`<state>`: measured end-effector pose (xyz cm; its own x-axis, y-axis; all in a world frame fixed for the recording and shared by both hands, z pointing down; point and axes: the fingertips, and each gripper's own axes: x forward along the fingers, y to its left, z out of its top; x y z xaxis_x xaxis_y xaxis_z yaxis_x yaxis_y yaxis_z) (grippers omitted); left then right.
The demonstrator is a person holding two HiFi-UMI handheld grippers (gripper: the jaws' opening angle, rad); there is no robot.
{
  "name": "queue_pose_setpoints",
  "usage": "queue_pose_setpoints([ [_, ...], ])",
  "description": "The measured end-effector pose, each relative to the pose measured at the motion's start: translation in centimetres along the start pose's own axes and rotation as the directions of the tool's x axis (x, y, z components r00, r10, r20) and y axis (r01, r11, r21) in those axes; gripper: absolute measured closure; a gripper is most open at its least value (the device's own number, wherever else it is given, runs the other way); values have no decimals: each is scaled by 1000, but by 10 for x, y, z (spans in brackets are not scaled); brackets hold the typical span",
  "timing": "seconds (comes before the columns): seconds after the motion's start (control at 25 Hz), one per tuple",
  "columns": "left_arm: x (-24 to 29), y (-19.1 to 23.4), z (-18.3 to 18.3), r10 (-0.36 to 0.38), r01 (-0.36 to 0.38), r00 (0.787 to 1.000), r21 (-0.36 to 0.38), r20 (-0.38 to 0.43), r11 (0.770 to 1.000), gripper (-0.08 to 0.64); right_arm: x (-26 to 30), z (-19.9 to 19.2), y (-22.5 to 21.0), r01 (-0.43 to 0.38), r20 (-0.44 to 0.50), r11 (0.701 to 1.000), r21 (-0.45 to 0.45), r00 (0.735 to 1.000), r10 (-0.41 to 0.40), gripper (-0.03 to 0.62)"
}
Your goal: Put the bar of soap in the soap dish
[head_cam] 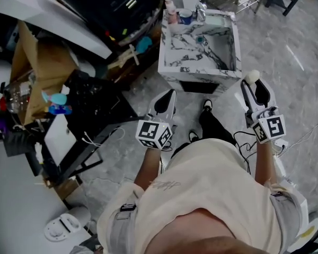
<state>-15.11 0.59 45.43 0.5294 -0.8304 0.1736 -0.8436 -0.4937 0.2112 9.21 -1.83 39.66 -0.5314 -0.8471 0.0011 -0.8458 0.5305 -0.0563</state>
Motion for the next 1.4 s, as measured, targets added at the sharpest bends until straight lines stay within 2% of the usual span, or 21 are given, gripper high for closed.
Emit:
queue_pose_setpoints([
  [0.24, 60, 32, 24, 36, -34, 999, 41, -32, 999, 543, 75, -3, -47, -42, 19, 998, -57, 999, 43, 407],
  [0.4, 111, 41, 48, 14, -12, 999, 73, -31, 997, 543, 116, -1, -78, -39, 41, 996, -81, 998, 43, 407],
  [0.64, 177, 46, 68, -17, 19, 1000, 84, -24, 996, 544, 149, 1, -126, -32, 35, 995, -91, 999, 35, 407],
  [0.84, 212, 52, 75, -27, 29, 999, 66, -27, 997, 545, 159, -7, -163, 1, 3, 995, -97, 1000, -1, 407],
  [1.04, 236, 58, 75, -43, 45, 998, 53, -43, 998, 543, 176, -18, -187, -21, -47, 992, -126, 999, 15, 407],
  [1.24, 254, 69, 77, -55, 58, 997, 49, -53, 997, 543, 207, -28, -214, -36, -111, 974, -224, 994, 11, 407],
  [1.4, 260, 80, 81, -52, 54, 997, 48, -52, 997, 543, 235, -43, -227, -89, -184, 949, -302, 982, 34, 407],
])
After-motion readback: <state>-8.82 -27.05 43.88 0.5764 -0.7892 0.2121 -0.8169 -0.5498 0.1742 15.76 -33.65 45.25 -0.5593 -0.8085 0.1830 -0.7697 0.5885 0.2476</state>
